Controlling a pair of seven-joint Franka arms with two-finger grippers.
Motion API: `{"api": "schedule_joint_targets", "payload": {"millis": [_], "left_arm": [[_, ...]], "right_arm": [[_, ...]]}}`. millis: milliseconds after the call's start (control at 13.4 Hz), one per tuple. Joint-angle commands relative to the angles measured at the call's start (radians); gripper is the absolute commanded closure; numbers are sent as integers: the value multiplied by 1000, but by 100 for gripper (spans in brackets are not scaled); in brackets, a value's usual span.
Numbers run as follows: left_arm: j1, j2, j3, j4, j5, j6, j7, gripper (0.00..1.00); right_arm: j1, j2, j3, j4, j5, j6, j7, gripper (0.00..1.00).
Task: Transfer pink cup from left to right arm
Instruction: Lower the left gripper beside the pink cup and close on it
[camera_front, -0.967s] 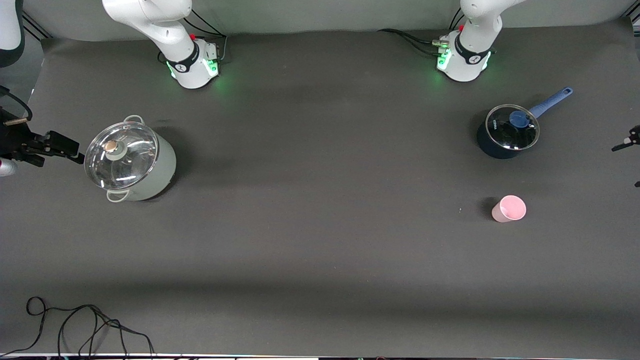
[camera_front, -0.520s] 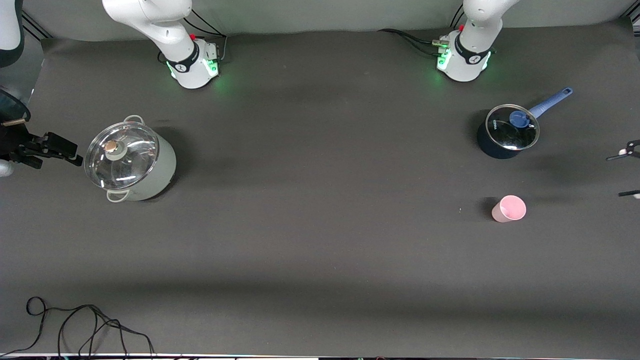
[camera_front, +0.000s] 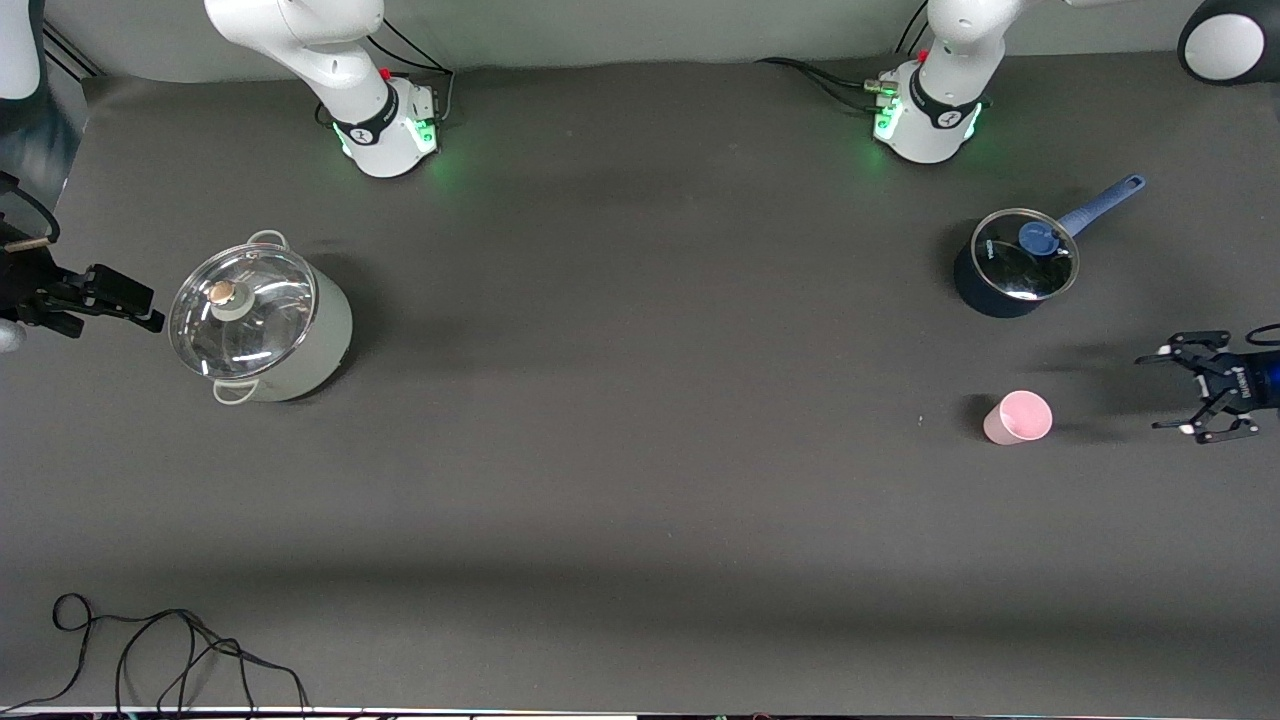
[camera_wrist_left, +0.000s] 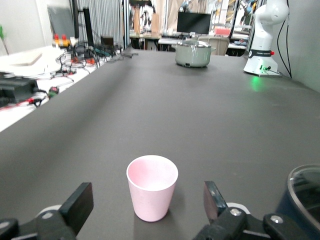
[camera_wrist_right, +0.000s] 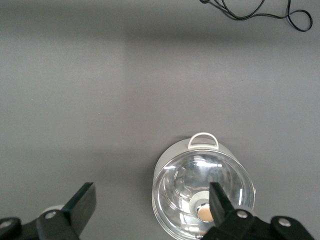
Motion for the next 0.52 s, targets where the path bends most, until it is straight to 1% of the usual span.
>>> {"api": "schedule_joint_targets", "payload": {"millis": [0, 223, 446], "left_arm": [[7, 91, -8, 38, -57, -32, 102, 1], [8, 148, -11, 38, -88, -32, 179, 1], [8, 182, -11, 36, -102, -39, 220, 1]], "right_arm": [[7, -4, -3, 5, -8, 1, 3, 0], [7, -7, -3, 5, -7, -1, 3, 0], [5, -7, -3, 5, -7, -1, 3, 0]]}}
